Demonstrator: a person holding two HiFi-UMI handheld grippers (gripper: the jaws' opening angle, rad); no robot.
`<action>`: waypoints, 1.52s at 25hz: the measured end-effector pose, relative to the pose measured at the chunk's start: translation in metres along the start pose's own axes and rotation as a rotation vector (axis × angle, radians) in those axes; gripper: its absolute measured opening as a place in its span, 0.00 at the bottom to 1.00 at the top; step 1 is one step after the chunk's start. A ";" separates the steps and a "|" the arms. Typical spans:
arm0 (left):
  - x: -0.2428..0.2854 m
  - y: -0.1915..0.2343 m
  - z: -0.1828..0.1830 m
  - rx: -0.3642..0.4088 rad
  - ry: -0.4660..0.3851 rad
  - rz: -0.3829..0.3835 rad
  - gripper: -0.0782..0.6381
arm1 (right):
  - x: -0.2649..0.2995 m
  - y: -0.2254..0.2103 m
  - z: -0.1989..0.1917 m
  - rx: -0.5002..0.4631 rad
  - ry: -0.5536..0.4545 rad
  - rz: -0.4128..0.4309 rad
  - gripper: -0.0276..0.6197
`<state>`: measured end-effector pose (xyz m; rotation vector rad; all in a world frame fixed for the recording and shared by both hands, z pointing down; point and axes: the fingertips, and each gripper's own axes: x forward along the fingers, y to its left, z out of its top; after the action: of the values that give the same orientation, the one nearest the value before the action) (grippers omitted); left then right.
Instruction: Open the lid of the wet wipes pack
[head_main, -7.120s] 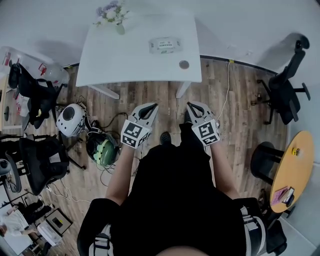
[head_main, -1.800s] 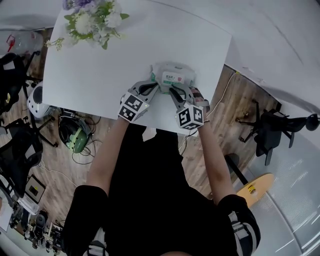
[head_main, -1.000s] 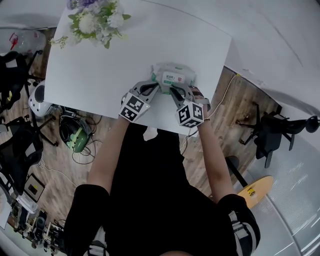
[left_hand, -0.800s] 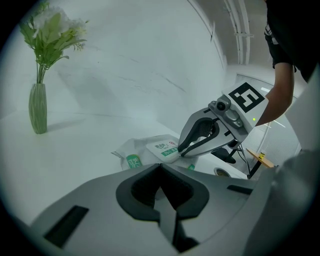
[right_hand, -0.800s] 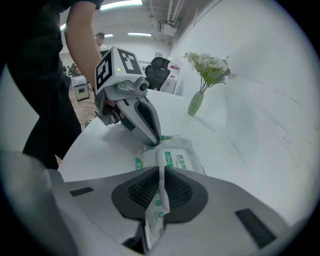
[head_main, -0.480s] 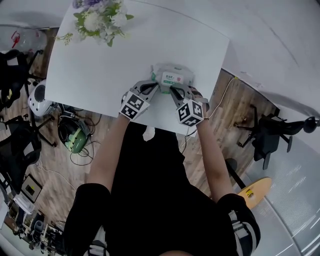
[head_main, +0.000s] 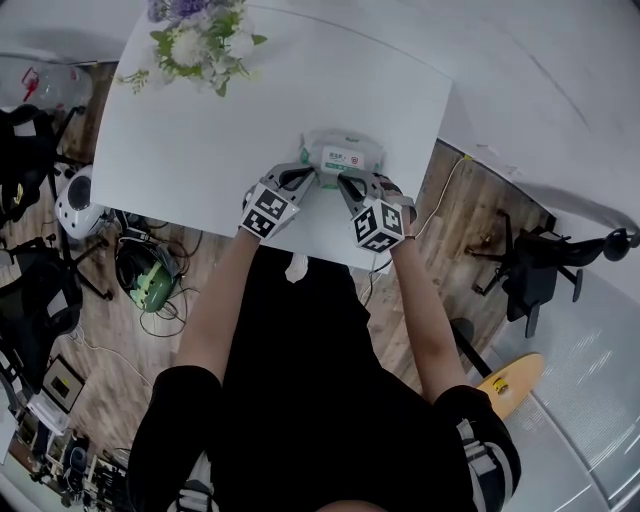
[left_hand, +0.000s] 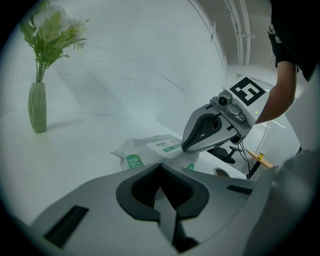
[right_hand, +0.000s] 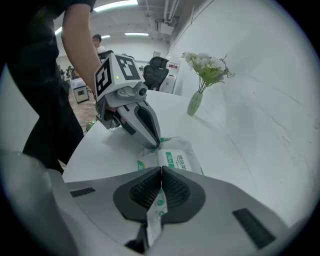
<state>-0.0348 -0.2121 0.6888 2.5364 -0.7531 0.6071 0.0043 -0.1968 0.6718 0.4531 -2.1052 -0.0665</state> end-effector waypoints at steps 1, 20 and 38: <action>0.000 0.000 0.000 -0.001 0.001 -0.001 0.14 | 0.000 0.000 0.000 -0.004 0.001 -0.005 0.07; 0.000 0.000 0.000 -0.010 0.008 -0.007 0.14 | -0.010 -0.009 0.009 -0.023 -0.013 -0.088 0.07; -0.001 -0.001 0.001 -0.020 0.008 -0.026 0.14 | -0.031 -0.052 0.024 -0.014 -0.065 -0.320 0.09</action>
<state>-0.0346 -0.2118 0.6872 2.5204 -0.7182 0.5978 0.0150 -0.2372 0.6219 0.7850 -2.0763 -0.2845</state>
